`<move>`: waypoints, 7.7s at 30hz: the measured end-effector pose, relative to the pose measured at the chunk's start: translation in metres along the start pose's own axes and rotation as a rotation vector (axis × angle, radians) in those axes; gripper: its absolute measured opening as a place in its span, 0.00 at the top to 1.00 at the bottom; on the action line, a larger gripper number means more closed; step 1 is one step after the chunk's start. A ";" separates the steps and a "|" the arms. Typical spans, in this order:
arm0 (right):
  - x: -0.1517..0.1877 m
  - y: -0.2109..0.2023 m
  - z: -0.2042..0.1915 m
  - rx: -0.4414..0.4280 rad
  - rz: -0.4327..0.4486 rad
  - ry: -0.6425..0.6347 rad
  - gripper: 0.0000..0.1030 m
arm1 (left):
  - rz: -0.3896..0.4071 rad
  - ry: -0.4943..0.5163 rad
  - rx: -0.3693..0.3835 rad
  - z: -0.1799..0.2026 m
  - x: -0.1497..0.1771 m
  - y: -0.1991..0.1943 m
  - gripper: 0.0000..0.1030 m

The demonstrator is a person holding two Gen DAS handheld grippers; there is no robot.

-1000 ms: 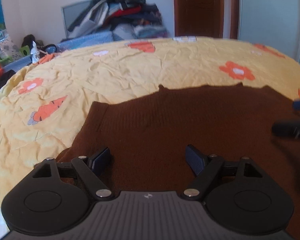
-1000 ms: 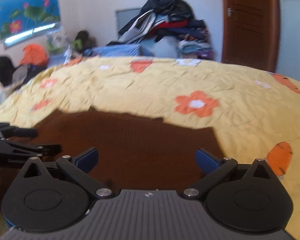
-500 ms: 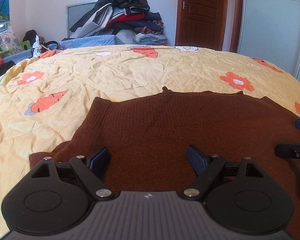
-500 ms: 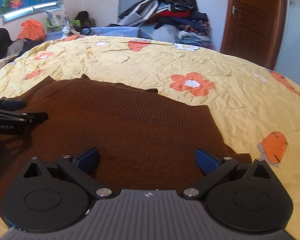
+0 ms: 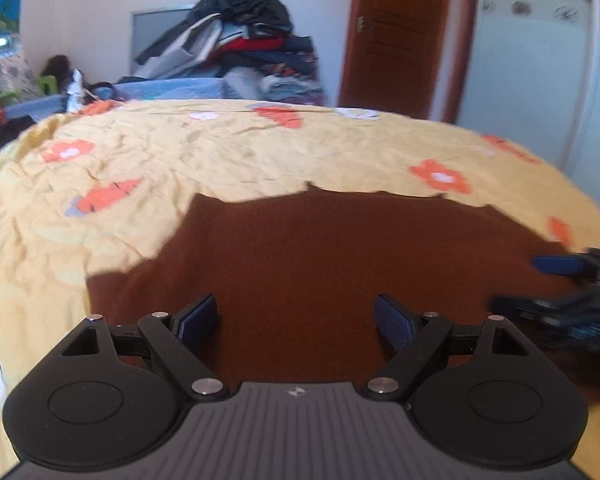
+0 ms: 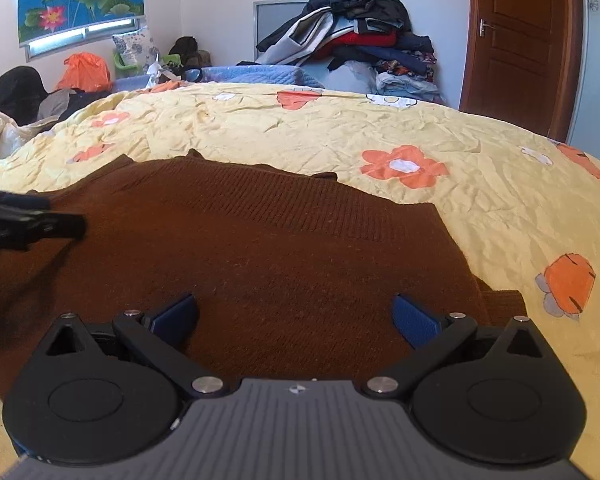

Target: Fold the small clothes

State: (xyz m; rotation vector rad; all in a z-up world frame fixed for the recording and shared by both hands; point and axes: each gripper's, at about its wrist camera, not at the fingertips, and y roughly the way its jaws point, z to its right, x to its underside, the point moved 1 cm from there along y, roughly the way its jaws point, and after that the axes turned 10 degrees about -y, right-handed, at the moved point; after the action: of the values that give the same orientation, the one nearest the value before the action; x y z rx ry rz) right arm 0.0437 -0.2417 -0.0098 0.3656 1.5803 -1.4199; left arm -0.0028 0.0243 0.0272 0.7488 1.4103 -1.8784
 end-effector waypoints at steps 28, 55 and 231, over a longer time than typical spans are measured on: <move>0.067 -0.123 0.051 0.021 -0.051 0.416 0.09 | -0.015 -0.206 -0.075 -0.084 0.030 -0.073 0.12; -0.012 -0.057 -0.022 -0.209 -0.104 0.112 0.25 | 0.005 0.441 0.119 0.065 0.057 -0.039 0.01; 0.071 -0.128 0.102 -0.302 -0.089 0.525 0.48 | 0.031 0.491 0.213 0.093 0.094 -0.048 0.71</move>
State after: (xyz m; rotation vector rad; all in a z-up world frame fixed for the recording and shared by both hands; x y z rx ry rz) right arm -0.0431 -0.3938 0.0246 0.5188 2.2267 -1.1774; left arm -0.1038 -0.0722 0.0066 1.4031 1.4804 -1.9190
